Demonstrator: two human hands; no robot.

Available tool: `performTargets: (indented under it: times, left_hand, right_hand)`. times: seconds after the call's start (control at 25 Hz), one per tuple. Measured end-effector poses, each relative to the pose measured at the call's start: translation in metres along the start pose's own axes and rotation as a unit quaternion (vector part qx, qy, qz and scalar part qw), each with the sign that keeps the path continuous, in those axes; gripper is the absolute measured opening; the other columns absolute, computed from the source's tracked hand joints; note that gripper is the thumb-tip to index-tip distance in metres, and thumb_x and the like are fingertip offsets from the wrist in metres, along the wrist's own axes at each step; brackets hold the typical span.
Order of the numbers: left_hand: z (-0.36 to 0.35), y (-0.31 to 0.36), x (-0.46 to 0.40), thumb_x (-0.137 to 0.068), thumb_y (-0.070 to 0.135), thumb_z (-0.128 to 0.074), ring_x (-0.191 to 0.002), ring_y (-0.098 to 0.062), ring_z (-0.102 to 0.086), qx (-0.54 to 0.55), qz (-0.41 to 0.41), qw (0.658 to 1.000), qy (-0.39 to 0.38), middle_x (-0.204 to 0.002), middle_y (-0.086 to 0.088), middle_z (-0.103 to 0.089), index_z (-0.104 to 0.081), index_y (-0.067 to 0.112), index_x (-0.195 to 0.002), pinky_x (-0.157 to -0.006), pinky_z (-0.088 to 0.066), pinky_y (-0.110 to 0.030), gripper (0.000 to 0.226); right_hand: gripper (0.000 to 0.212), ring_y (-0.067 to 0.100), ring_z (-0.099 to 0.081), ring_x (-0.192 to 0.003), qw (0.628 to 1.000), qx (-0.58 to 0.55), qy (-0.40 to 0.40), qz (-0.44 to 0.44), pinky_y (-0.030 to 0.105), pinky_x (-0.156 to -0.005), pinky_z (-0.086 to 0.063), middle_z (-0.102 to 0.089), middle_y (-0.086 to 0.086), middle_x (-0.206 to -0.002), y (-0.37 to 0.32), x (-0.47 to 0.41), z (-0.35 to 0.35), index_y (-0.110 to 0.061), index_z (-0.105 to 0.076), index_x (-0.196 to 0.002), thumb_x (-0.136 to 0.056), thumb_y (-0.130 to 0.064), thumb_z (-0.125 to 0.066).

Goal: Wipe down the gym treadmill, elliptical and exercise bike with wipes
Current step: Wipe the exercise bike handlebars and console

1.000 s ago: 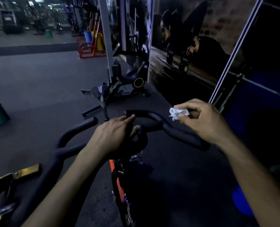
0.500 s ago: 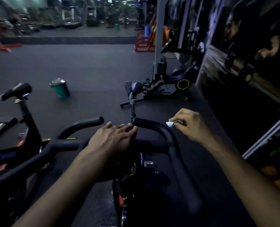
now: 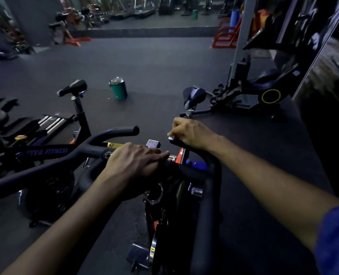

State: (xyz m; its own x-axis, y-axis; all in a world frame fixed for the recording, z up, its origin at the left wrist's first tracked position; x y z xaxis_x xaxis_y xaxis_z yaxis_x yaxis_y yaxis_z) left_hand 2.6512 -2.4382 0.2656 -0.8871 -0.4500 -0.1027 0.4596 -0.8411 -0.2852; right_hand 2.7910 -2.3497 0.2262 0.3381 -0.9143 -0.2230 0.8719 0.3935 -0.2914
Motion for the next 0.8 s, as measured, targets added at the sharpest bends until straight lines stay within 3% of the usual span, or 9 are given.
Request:
performTargets:
  times: [0.16, 0.4, 0.56, 0.64, 0.72, 0.8]
  left_hand:
    - [0.009, 0.002, -0.002, -0.098, 0.048, -0.027, -0.075, -0.033, -0.072, -0.002, 0.023, 1.0, 0.014, -0.103, -0.002, -0.076, -0.067, 0.022, -0.125, -0.052, -0.053, -0.043, 0.054]
    - [0.008, 0.001, -0.002, -0.095, 0.056, -0.025, -0.08, -0.032, -0.073, -0.018, 0.041, 0.999, -0.004, -0.106, -0.002, -0.075, -0.06, 0.026, -0.133, -0.055, -0.054, -0.042, 0.059]
    - [0.007, 0.001, -0.007, -0.089, 0.066, -0.005, -0.093, -0.023, -0.073, -0.056, 0.058, 0.997, -0.018, -0.121, 0.006, -0.07, -0.048, 0.038, -0.138, -0.063, -0.054, -0.037, 0.071]
    - [0.005, 0.0, -0.006, -0.087, 0.067, -0.003, -0.095, -0.022, -0.073, -0.033, 0.048, 0.998, -0.026, -0.125, 0.009, -0.069, -0.05, 0.042, -0.139, -0.064, -0.054, -0.036, 0.075]
    - [0.0, 0.002, -0.005, -0.091, 0.061, -0.005, -0.099, -0.022, -0.072, -0.028, 0.018, 0.998, -0.05, -0.131, 0.012, -0.067, -0.051, 0.041, -0.144, -0.065, -0.054, -0.036, 0.073]
    - [-0.013, 0.006, -0.006, -0.088, 0.054, 0.009, -0.117, -0.018, -0.066, -0.053, -0.025, 0.995, -0.082, -0.144, 0.014, -0.057, -0.042, 0.038, -0.152, -0.075, -0.054, -0.034, 0.083]
  right_hand:
    - [0.024, 0.021, -0.064, -0.087, 0.996, 0.03, -0.04, 0.067, 0.032, -0.075, -0.048, -0.061, -0.001, -0.108, -0.007, 0.008, 0.005, -0.024, -0.074, -0.116, -0.099, -0.033, -0.059]
    - [0.026, 0.026, -0.064, -0.07, 0.995, 0.072, -0.018, 0.064, 0.034, -0.058, -0.05, -0.061, 0.001, -0.09, 0.017, 0.057, 0.016, -0.022, -0.077, -0.099, -0.097, -0.039, -0.057]
    - [0.011, 0.023, -0.064, -0.074, 0.996, 0.074, -0.014, 0.044, 0.035, -0.057, -0.051, -0.065, -0.002, -0.088, 0.033, 0.089, 0.028, -0.024, -0.079, -0.099, -0.091, -0.026, -0.071]
    - [0.012, 0.024, -0.061, -0.076, 0.994, 0.095, -0.002, 0.063, 0.035, -0.057, -0.051, -0.066, -0.002, -0.086, 0.028, 0.076, 0.024, -0.024, -0.079, -0.094, -0.092, -0.027, -0.068]
    - [0.015, 0.025, -0.063, -0.077, 0.995, 0.075, 0.009, 0.061, 0.033, -0.062, -0.05, -0.066, 0.001, -0.088, 0.017, 0.049, 0.016, -0.022, -0.079, -0.091, -0.091, -0.026, -0.065]
    - [0.01, 0.024, -0.064, -0.08, 0.998, 0.045, -0.005, 0.044, 0.032, -0.068, -0.048, -0.062, 0.004, -0.094, 0.003, 0.02, 0.01, -0.019, -0.078, -0.091, -0.091, -0.022, -0.068]
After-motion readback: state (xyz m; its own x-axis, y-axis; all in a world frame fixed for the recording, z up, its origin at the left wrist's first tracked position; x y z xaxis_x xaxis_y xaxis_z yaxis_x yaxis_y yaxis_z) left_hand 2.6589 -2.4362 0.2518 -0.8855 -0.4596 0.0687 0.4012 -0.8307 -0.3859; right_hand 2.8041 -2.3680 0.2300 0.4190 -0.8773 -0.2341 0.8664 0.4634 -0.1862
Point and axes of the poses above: each hand's wrist, its own x-axis away from the middle knuckle, its own z-axis out of the back of the hand, y = z × x, the point moved 9 cm from there along -x, towards the middle knuckle
